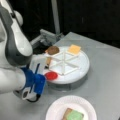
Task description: Ingredient selection for cheeseburger or sandwich
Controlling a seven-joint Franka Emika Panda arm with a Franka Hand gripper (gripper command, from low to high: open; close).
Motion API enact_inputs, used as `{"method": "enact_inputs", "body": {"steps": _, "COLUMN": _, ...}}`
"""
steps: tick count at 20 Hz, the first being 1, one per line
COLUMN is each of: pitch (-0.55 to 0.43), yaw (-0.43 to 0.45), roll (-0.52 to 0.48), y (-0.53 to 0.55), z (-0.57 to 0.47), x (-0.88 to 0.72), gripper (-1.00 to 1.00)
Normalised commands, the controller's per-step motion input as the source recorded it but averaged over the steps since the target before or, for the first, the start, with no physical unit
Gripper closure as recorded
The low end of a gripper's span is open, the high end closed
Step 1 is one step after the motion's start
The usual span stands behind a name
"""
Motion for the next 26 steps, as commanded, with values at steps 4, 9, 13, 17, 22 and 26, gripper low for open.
{"method": "enact_inputs", "body": {"steps": 4, "pitch": 0.024, "yaw": 0.18, "roll": 0.429, "y": -0.31, "z": -0.08, "x": 0.34, "gripper": -1.0}}
{"method": "enact_inputs", "body": {"steps": 9, "pitch": 0.013, "yaw": 0.165, "roll": 0.391, "y": -0.29, "z": -0.1, "x": 0.33, "gripper": -1.0}}
{"method": "enact_inputs", "body": {"steps": 13, "pitch": 0.011, "yaw": 0.135, "roll": 0.352, "y": -0.26, "z": -0.11, "x": 0.32, "gripper": -1.0}}
{"method": "enact_inputs", "body": {"steps": 17, "pitch": -0.006, "yaw": 0.127, "roll": 0.35, "y": -0.21, "z": -0.13, "x": 0.32, "gripper": -1.0}}
{"method": "enact_inputs", "body": {"steps": 22, "pitch": -0.03, "yaw": 0.12, "roll": 0.359, "y": -0.18, "z": -0.12, "x": 0.32, "gripper": -1.0}}
{"method": "enact_inputs", "body": {"steps": 26, "pitch": -0.04, "yaw": 0.128, "roll": 0.33, "y": -0.17, "z": -0.1, "x": 0.31, "gripper": -1.0}}
